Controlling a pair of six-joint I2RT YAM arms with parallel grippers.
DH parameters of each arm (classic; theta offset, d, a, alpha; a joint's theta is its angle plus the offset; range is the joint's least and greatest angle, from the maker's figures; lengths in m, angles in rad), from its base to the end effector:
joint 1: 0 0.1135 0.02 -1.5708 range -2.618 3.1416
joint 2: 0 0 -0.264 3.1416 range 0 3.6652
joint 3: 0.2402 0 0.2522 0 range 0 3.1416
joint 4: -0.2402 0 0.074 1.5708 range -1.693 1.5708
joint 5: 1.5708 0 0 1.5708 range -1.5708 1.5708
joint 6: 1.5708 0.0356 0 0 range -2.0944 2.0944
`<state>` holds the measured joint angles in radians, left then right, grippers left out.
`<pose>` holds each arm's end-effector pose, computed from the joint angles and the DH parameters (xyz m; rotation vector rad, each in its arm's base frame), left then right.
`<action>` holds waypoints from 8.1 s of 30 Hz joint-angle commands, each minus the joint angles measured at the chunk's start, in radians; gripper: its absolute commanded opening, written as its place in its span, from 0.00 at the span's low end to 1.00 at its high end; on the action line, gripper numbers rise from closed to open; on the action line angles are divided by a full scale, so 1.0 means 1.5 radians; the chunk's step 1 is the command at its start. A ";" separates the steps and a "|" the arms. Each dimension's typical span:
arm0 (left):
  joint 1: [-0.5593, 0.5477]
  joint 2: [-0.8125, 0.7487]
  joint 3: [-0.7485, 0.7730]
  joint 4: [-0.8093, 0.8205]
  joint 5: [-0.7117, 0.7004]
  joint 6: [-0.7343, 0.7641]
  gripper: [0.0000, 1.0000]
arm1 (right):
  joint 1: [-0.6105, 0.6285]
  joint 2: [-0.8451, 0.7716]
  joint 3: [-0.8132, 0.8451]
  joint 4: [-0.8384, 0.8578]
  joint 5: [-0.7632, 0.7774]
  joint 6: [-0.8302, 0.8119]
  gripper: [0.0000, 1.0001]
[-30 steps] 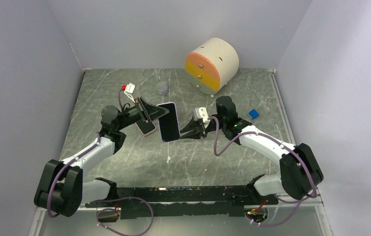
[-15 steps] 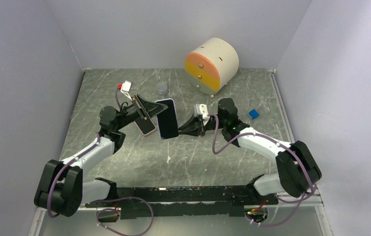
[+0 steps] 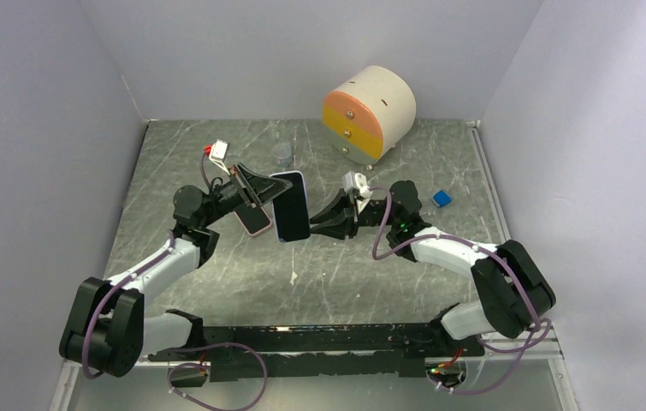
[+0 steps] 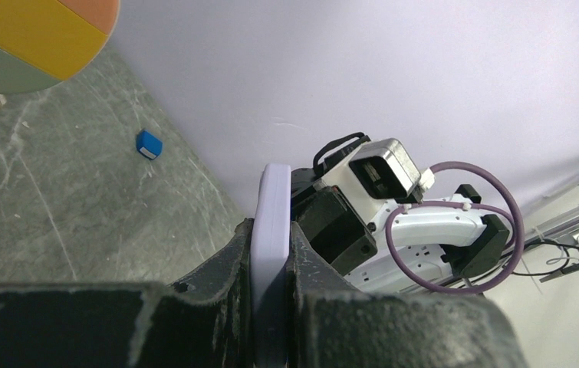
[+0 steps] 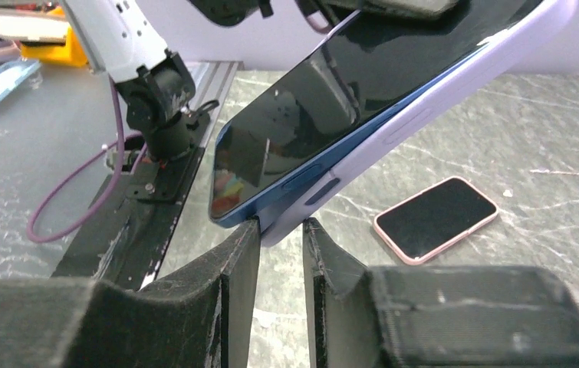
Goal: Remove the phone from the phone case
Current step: Remove the phone case from the phone, then place the phone case at the center of the board.
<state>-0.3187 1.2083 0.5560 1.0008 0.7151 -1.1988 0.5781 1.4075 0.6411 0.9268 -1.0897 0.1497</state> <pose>0.2323 -0.1012 0.2938 0.0761 1.5260 -1.6894 0.2210 0.1819 0.2618 -1.2235 1.1124 1.3262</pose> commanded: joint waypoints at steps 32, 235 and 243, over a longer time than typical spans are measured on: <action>-0.051 0.223 0.042 0.137 -0.020 0.083 0.03 | -0.049 0.138 -0.019 0.430 0.057 0.338 0.12; -0.446 0.064 0.146 -0.488 -0.831 0.911 0.03 | -0.372 0.155 0.004 -0.328 0.669 0.243 0.00; -0.412 0.147 0.189 -0.462 -0.782 0.992 0.02 | -0.373 0.128 -0.012 -0.319 0.638 0.232 0.37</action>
<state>-0.9508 1.3872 0.7567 0.2050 -0.4885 0.1822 0.0246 1.6524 0.6273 0.3988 -0.1062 0.5026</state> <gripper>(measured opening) 0.078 0.303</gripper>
